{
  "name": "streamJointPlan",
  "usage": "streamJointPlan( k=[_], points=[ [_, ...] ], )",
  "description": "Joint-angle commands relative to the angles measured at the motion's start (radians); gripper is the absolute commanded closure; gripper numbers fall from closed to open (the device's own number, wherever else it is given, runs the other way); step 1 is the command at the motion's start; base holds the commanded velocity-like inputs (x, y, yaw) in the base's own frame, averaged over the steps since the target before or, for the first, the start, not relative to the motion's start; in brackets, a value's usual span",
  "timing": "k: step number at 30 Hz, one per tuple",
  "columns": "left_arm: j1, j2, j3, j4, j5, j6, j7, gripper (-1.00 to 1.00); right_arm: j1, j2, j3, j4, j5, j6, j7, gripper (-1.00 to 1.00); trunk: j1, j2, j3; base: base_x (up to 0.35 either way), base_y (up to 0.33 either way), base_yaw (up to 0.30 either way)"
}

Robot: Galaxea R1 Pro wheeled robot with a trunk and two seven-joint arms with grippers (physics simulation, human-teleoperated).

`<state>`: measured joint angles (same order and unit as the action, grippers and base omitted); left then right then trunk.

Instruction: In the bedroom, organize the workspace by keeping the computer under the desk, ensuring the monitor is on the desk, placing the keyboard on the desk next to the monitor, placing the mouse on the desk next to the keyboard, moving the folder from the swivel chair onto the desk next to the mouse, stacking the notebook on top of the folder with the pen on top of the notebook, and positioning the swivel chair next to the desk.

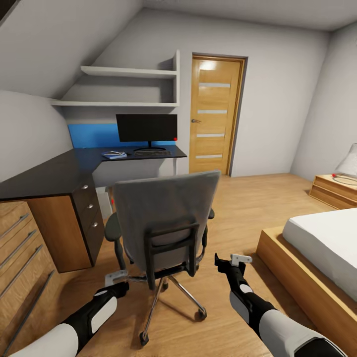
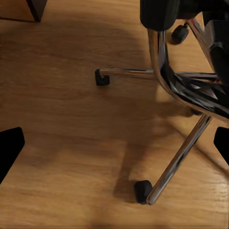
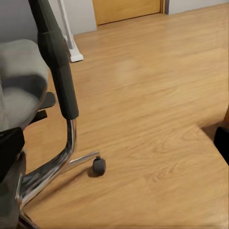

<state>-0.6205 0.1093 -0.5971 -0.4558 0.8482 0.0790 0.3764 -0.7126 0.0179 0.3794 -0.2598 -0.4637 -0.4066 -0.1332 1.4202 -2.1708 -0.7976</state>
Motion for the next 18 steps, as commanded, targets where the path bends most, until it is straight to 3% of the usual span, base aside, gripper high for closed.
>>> streamJointPlan(
  k=[1, 12, 18],
  points=[
    [-0.001, 0.002, -0.008, -0.003, 0.005, 0.004, 0.009, -1.00, -0.001, 0.001, 0.009, 0.000, -0.004, -0.003, -0.008, -1.00, 0.000, -0.001, -0.001, -0.044, -0.018, 0.060],
    [-0.001, 0.009, -0.002, -0.003, 0.012, -0.005, 0.010, -1.00, -0.001, 0.011, 0.009, 0.001, -0.005, -0.003, -0.009, -1.00, 0.000, -0.001, -0.001, -0.010, -0.004, 0.216],
    [-0.001, 0.010, -0.001, 0.008, 0.014, -0.086, 0.008, -1.00, -0.001, 0.011, 0.009, 0.001, -0.006, -0.003, -0.011, -1.00, 0.000, -0.001, -0.001, 0.000, 0.000, 0.273]
  ],
)
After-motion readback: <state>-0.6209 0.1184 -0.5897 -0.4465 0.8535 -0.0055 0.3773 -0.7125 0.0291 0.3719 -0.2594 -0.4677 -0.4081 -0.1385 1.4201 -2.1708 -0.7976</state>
